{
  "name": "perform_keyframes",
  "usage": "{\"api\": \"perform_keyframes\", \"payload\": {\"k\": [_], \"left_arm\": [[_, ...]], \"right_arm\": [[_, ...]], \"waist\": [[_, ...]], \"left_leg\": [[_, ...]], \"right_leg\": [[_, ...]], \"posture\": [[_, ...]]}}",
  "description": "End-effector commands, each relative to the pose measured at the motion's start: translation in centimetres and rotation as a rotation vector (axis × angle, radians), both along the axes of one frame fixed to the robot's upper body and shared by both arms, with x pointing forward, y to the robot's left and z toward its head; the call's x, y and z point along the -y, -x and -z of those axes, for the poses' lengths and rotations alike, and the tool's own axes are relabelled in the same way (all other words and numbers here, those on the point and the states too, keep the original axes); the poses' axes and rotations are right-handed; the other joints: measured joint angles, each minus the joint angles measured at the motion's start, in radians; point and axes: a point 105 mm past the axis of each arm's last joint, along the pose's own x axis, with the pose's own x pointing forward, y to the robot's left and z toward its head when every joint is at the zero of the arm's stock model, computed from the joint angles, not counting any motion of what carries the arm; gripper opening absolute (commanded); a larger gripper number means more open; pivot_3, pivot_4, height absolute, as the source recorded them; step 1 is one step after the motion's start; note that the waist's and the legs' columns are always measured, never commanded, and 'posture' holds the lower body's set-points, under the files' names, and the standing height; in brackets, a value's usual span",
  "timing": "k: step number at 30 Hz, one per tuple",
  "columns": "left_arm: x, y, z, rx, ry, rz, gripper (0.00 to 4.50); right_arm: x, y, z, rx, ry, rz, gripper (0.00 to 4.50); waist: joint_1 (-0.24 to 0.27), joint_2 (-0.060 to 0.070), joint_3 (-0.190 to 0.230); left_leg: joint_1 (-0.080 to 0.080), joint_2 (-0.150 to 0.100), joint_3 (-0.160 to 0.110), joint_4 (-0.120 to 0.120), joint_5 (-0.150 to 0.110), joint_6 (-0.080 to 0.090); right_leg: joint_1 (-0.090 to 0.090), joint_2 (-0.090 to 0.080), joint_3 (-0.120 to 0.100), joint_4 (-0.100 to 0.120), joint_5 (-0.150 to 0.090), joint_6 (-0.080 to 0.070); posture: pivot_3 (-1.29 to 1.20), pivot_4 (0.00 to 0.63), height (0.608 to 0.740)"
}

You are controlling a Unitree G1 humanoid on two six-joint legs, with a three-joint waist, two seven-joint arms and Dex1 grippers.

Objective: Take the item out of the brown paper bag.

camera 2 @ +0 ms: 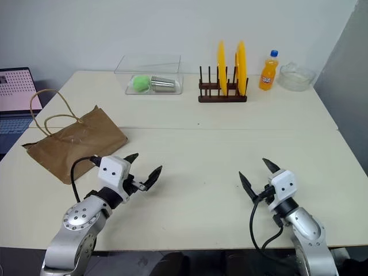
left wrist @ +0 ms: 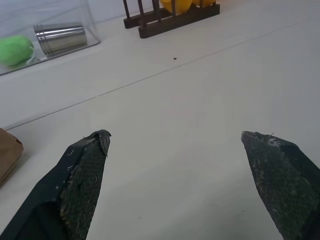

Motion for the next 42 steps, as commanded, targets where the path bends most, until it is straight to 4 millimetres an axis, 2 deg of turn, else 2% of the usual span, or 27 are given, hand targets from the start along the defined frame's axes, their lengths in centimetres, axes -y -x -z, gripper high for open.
{"api": "perform_keyframes", "payload": {"k": [1, 7, 21, 27, 31, 34, 36, 42], "left_arm": [[0.2, 0.3, -1.3, 0.071, -0.013, 0.027, 4.46], [0.6, 0.5, -1.1, 0.083, -0.056, 0.041, 4.46], [0.1, 0.7, -1.0, 0.109, -0.078, 0.024, 4.46], [0.0, 1.4, -0.6, 0.142, -0.093, 0.032, 4.46], [-0.8, 1.9, -0.4, 0.127, -0.135, 0.016, 4.46], [-2.1, 1.7, -1.7, 0.157, -0.156, -0.027, 4.46], [-3.3, 1.7, -3.3, 0.194, -0.166, -0.057, 4.46], [-8.4, 2.4, -7.5, 0.22, -0.226, -0.143, 4.46]], "right_arm": [[-0.1, 0.0, -0.9, 0.038, 0.004, -0.008, 4.5], [-0.3, 0.0, -0.8, 0.036, 0.006, -0.013, 4.5], [-0.6, -0.2, -0.8, 0.027, 0.012, -0.05, 4.5], [-1.7, -0.2, -1.1, 0.016, 0.006, -0.123, 4.5], [-3.2, -0.1, -1.4, 0.013, 0.031, -0.227, 4.5], [-4.6, 0.1, -2.0, 0.018, 0.057, -0.341, 4.5], [-5.7, 0.1, -2.7, 0.015, 0.062, -0.444, 4.5], [-7.8, -0.3, -4.8, 0.006, 0.068, -0.669, 4.5]], "waist": [[0.0, 0.0, 0.0], [0.0, 0.0, 0.0], [0.0, 0.0, 0.0], [0.001, 0.0, 0.0], [-0.001, 0.0, 0.0], [-0.001, 0.0, 0.0], [-0.001, 0.0, 0.0], [-0.002, -0.001, 0.001]], "left_leg": [[0.0, 0.0, 0.0, 0.0, 0.0, 0.0], [0.0, 0.0, 0.0, 0.0, 0.0, 0.0], [0.0, 0.0, 0.0, 0.0, 0.0, 0.0], [0.0, 0.0, 0.0, 0.0, 0.0, 0.0], [0.0, 0.0, 0.0, 0.0, 0.0, 0.0], [0.001, 0.0, 0.0, 0.0, 0.0, 0.0], [0.001, 0.0, -0.001, 0.0, 0.0, 0.0], [0.001, 0.0, -0.001, 0.0, 0.0, 0.0]], "right_leg": [[0.0, 0.0, 0.0, 0.0, 0.0, 0.0], [0.0, 0.0, 0.0, 0.0, 0.0, 0.0], [0.0, 0.0, 0.0, 0.0, 0.0, 0.0], [0.0, 0.0, 0.0, 0.0, 0.0, 0.0], [0.0, 0.0, 0.0, 0.0, 0.0, 0.0], [0.0, 0.0, 0.0, 0.0, 0.0, -0.001], [0.0, 0.0, -0.001, 0.0, 0.0, -0.001], [0.0, 0.0, -0.001, 0.0, 0.0, -0.001]], "posture": [[0.0, 0.15, 0.74], [0.0, 0.15, 0.74], [0.0, 0.15, 0.74], [0.0, 0.15, 0.74], [0.0, 0.15, 0.74], [0.0, 0.15, 0.74], [0.0, 0.15, 0.74], [0.0, 0.15, 0.74]]}}
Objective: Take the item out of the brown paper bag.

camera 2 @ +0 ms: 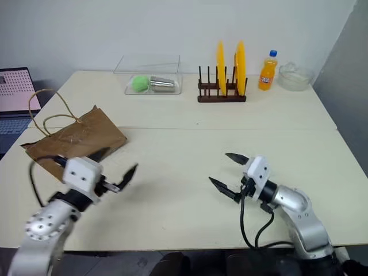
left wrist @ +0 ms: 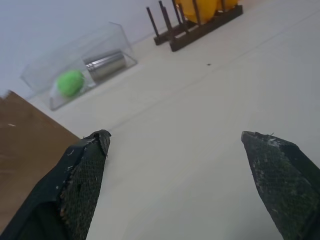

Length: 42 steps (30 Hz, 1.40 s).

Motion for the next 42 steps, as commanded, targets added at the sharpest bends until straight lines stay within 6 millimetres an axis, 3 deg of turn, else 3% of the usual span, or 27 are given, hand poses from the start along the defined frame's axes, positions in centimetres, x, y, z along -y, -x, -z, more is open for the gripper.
{"api": "perform_keyframes", "payload": {"k": [1, 7, 13, 24, 27, 36, 42], "left_arm": [[-2.5, 0.8, -3.1, 0.051, 0.011, -0.044, 4.46], [-5.5, 1.8, -4.3, 0.029, 0.139, -0.121, 4.46], [-8.0, 2.1, -4.2, -0.026, 0.134, -0.168, 4.46], [-13.2, 0.1, -7.2, -0.012, 0.1, -0.224, 4.46], [-14.5, -1.4, -7.8, -0.008, 0.108, -0.234, 4.46], [-13.8, -5.8, -7.5, -0.055, 0.091, -0.139, 4.46], [-13.2, -7.4, -8.9, -0.013, 0.072, -0.11, 4.46]], "right_arm": [[-1.1, 0.3, -1.5, 0.02, -0.015, -0.12, 4.5], [-2.8, 0.7, -3.6, 0.047, -0.021, -0.284, 4.5], [-3.0, 0.3, -4.0, 0.056, -0.013, -0.294, 4.5], [-3.0, 0.4, -4.0, 0.073, -0.005, -0.258, 4.5], [-3.1, 0.4, -4.2, 0.081, -0.005, -0.248, 4.5], [-3.6, 0.5, -5.1, 0.103, -0.012, -0.248, 4.5], [-3.5, 0.4, -5.4, 0.109, -0.01, -0.237, 4.5]], "waist": [[0.001, 0.0, 0.0], [0.001, 0.0, 0.0], [0.001, 0.0, 0.0], [0.001, -0.001, 0.0], [0.001, -0.001, 0.0], [0.002, -0.001, 0.0], [0.0, -0.002, 0.0]], "left_leg": [[0.0, 0.0, 0.0, 0.0, 0.0, 0.0], [-0.001, 0.0, 0.0, 0.0, 0.0, 0.0], [0.0, 0.0, 0.0, 0.0, 0.0, 0.0], [-0.001, 0.0, -0.001, 0.0, 0.0, 0.0], [-0.001, 0.0, 0.0, 0.0, 0.0, 0.0], [-0.002, 0.0, 0.0, 0.0, 0.0, 0.0], [-0.003, 0.0, 0.0, 0.0, 0.0, 0.0]], "right_leg": [[0.0, 0.0, 0.0, 0.0, 0.0, 0.0], [0.0, 0.0, 0.0, -0.002, 0.0, 0.0], [0.0, 0.0, 0.0, -0.001, 0.0, 0.0], [-0.001, -0.001, 0.0, -0.001, 0.0, -0.001], [-0.001, -0.001, 0.0, -0.001, 0.0, -0.001], [-0.002, -0.002, -0.002, -0.001, 0.003, -0.005], [-0.003, -0.002, -0.002, -0.001, 0.003, -0.005]], "posture": [[0.0, 0.15, 0.74], [0.0, 0.15, 0.74], [0.0, 0.15, 0.74], [0.0, 0.15, 0.74], [0.0, 0.15, 0.74], [0.0, 0.15, 0.74], [0.0, 0.15, 0.74]]}}
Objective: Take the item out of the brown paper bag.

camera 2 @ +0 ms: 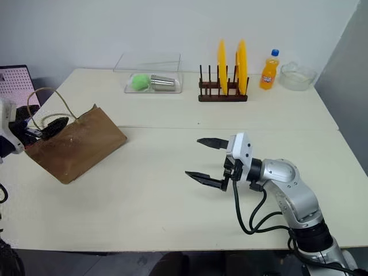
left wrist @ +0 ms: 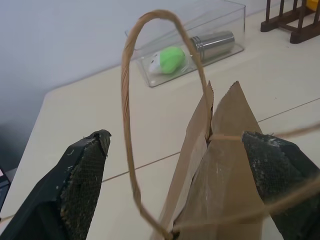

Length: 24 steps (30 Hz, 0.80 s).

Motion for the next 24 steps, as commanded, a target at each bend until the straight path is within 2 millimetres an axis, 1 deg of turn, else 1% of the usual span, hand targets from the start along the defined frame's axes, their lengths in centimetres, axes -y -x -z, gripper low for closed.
{"api": "perform_keyframes", "payload": {"k": [1, 5, 7, 9, 10, 12, 13, 17, 24], "left_arm": [[0.1, -0.2, -2.6, 0.071, -0.04, 0.008, 4.46], [0.0, -0.3, -4.3, 0.104, -0.032, 0.011, 4.46], [-0.2, -0.2, -4.7, 0.099, -0.043, 0.001, 4.46], [0.1, -0.1, -4.9, 0.09, -0.037, 0.03, 4.46], [0.2, 0.0, -5.0, 0.085, -0.034, 0.045, 4.28], [0.4, 0.1, -5.0, 0.075, -0.032, 0.062, 3.88], [0.3, 0.2, -5.0, 0.063, -0.029, 0.062, 3.61], [0.5, 0.1, -4.7, 0.031, -0.019, 0.085, 2.39], [0.6, -0.3, -5.8, 0.049, -0.016, 0.103, 0.21]], "right_arm": [[0.0, 0.4, -1.4, 0.055, -0.017, -0.004, 4.5], [0.1, 0.4, -1.4, 0.054, -0.015, 0.005, 4.5], [0.2, 0.4, -1.4, 0.054, -0.014, 0.008, 4.5], [0.2, 0.4, -1.4, 0.054, -0.012, 0.01, 4.5], [0.3, 0.4, -1.4, 0.054, -0.011, 0.011, 4.5], [0.3, 0.4, -1.4, 0.054, -0.01, 0.013, 4.5], [0.3, 0.4, -1.4, 0.055, -0.01, 0.014, 4.5], [0.4, 0.4, -1.3, 0.055, -0.009, 0.017, 4.5], [0.6, 0.4, -1.2, 0.056, -0.007, 0.03, 4.5]], "waist": [[-0.001, 0.0, 0.0], [-0.001, 0.0, 0.0], [-0.002, 0.0, 0.0], [-0.002, 0.0, 0.0], [-0.002, 0.0, 0.0], [-0.002, 0.0, 0.0], [-0.002, 0.0, 0.0], [-0.002, 0.0, 0.0], [-0.003, -0.001, 0.0]], "left_leg": [[-0.001, 0.0, 0.0, 0.0, 0.0, 0.0], [-0.007, 0.0, 0.0, 0.001, 0.0, 0.0], [-0.01, 0.0, 0.0, 0.002, 0.0, 0.0], [-0.012, 0.0, 0.0, 0.002, 0.0, -0.001], [-0.012, 0.0, 0.0, 0.002, 0.0, -0.001], [-0.012, 0.0, 0.0, 0.002, 0.0, -0.001], [-0.012, 0.0, 0.0, 0.002, 0.0, 0.0], [-0.011, 0.0, 0.0, 0.003, 0.0, 0.0], [-0.01, -0.001, 0.0, 0.005, 0.001, 0.0]], "right_leg": [[-0.001, 0.0, 0.0, 0.0, 0.0, 0.0], [-0.007, 0.0, 0.0, 0.002, 0.0, 0.0], [-0.011, 0.0, 0.0, 0.003, 0.0, 0.0], [-0.012, 0.0, 0.0, 0.003, 0.001, 0.0], [-0.012, 0.0, 0.0, 0.003, 0.001, 0.0], [-0.012, 0.0, 0.0, 0.003, 0.001, 0.0], [-0.012, 0.0, 0.0, 0.004, 0.001, 0.0], [-0.012, 0.0, 0.0, 0.006, 0.0, 0.0], [-0.013, 0.0, 0.0, 0.013, 0.0, 0.0]], "posture": [[0.0, 0.15, 0.74], [0.0, 0.15, 0.74], [0.0, 0.15, 0.74], [0.0, 0.15, 0.74], [0.0, 0.15, 0.74], [0.0, 0.15, 0.74], [0.0, 0.15, 0.74], [0.0, 0.15, 0.74], [0.0, 0.15, 0.74]]}}
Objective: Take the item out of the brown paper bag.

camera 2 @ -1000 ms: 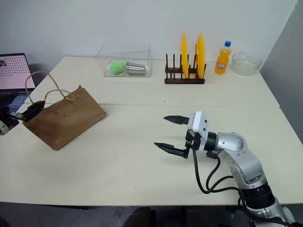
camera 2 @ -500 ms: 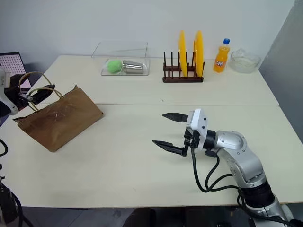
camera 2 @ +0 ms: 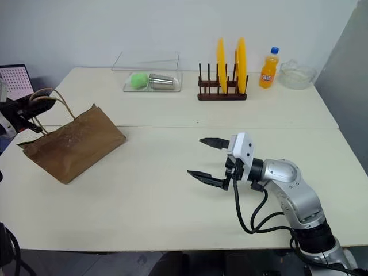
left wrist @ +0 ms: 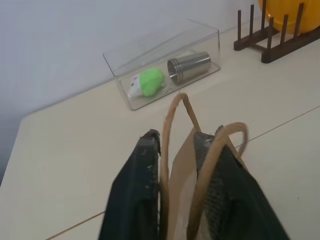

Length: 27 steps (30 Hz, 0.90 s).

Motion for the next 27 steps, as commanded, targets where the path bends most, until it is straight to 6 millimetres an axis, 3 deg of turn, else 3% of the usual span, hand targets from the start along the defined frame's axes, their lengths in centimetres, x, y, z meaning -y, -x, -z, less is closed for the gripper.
{"api": "perform_keyframes", "payload": {"k": [1, 9, 17, 27], "left_arm": [[0.0, 0.3, -2.3, 0.063, -0.03, 0.009, 0.01], [2.4, -0.2, -3.5, 0.059, -0.038, 0.144, 0.01], [6.7, -1.2, -5.6, 0.044, -0.088, 0.351, 0.01], [13.5, -4.0, -6.3, 0.042, -0.08, 0.584, 0.01]], "right_arm": [[0.1, 0.5, -1.3, 0.061, -0.017, -0.001, 4.5], [0.3, 0.5, -1.2, 0.063, -0.011, 0.009, 4.5], [1.0, 0.5, -1.1, 0.053, 0.012, 0.033, 4.5], [2.9, 1.2, 0.0, 0.002, 0.097, 0.1, 4.5]], "waist": [[0.0, 0.0, 0.0], [-0.002, -0.001, 0.0], [-0.001, -0.005, 0.001], [0.001, -0.005, 0.002]], "left_leg": [[0.0, 0.0, 0.0, 0.0, 0.0, 0.0], [-0.001, 0.0, 0.0, 0.003, 0.0, 0.0], [-0.003, -0.001, -0.001, 0.008, 0.0, 0.0], [-0.004, -0.001, -0.001, 0.012, 0.0, 0.0]], "right_leg": [[0.0, 0.0, 0.0, 0.001, 0.0, 0.0], [0.0, 0.0, 0.0, 0.002, 0.0, 0.0], [0.0, 0.0, -0.001, 0.003, 0.0, 0.0], [0.0, 0.001, 0.0, 0.003, 0.0, 0.001]], "posture": [[0.0, 0.15, 0.74], [0.0, 0.15, 0.74], [0.0, 0.15, 0.74], [0.0, 0.15, 0.74]]}}
